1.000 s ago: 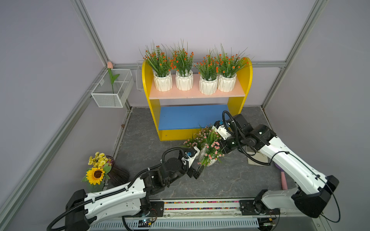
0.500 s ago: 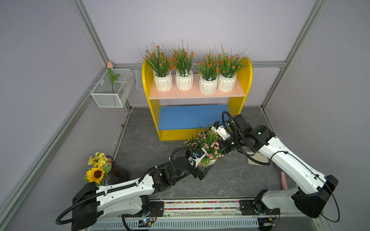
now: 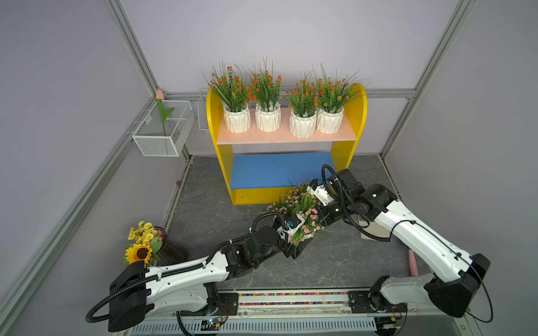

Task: Place the baby's breath potted plants on the rack by color
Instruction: Adjust the baby's breath potted plant.

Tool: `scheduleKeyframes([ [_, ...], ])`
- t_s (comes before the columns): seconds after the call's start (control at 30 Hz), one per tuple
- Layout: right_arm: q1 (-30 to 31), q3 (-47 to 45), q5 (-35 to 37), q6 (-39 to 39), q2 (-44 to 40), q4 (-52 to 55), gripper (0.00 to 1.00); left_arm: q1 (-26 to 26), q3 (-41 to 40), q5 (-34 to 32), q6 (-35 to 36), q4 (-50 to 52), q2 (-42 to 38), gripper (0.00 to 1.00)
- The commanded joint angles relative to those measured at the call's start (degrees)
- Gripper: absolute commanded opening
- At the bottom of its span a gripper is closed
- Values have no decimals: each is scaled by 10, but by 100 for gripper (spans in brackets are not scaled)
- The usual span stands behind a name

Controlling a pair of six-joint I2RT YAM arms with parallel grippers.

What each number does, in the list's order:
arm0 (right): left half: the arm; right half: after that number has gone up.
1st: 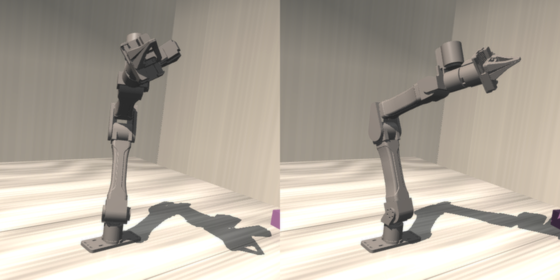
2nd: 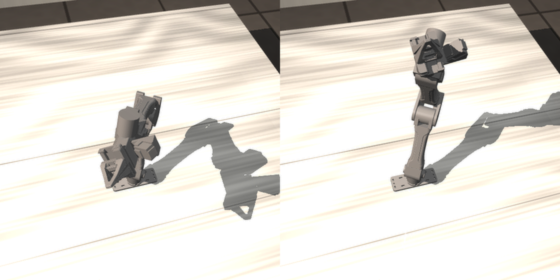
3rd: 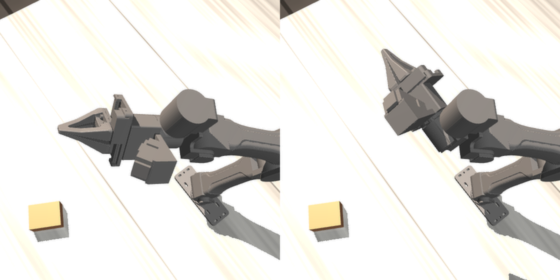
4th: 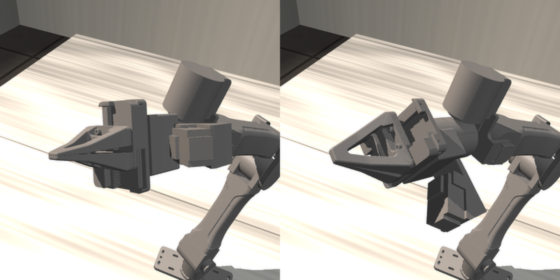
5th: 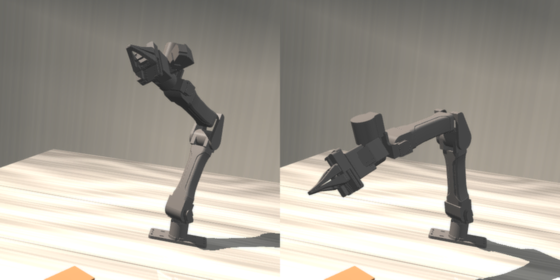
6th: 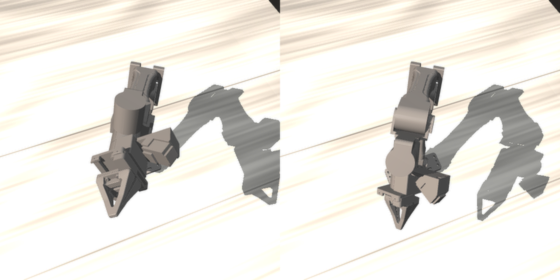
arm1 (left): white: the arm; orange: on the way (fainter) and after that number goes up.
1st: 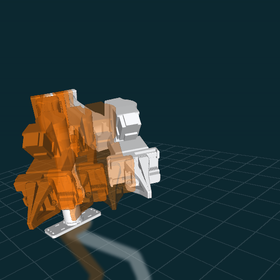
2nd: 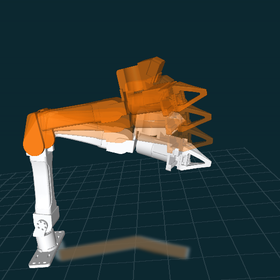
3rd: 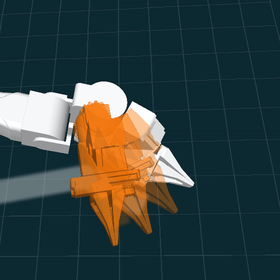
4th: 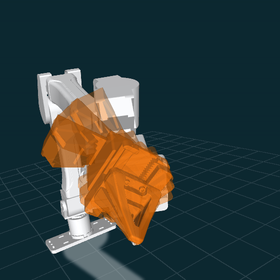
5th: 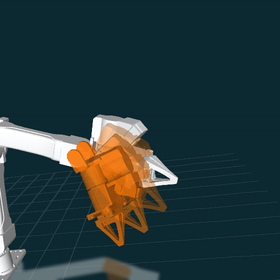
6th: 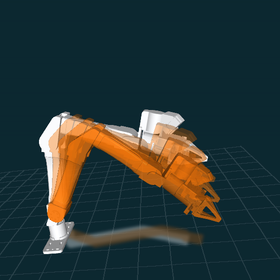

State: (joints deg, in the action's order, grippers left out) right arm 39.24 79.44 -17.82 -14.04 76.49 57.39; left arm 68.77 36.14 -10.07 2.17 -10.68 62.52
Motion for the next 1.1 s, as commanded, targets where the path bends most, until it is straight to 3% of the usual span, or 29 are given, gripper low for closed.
scheduleKeyframes([
  [0.0,4,-1,-35,-4,-21,-51,8,5,21,5,0,1,-1,74],
  [0.2,2,-16,-27,-6,-25,-64,14,6,23,-9,-3,-2,-5,46],
  [0.4,-5,-30,-19,-12,-38,-81,24,6,42,-67,-44,28,-11,2],
  [0.67,-47,-60,3,-16,-88,-90,41,-5,67,-145,-51,68,-35,0],
  [1.07,-99,-173,53,-46,-248,-109,52,-154,142,-146,-75,115,-32,0],
])
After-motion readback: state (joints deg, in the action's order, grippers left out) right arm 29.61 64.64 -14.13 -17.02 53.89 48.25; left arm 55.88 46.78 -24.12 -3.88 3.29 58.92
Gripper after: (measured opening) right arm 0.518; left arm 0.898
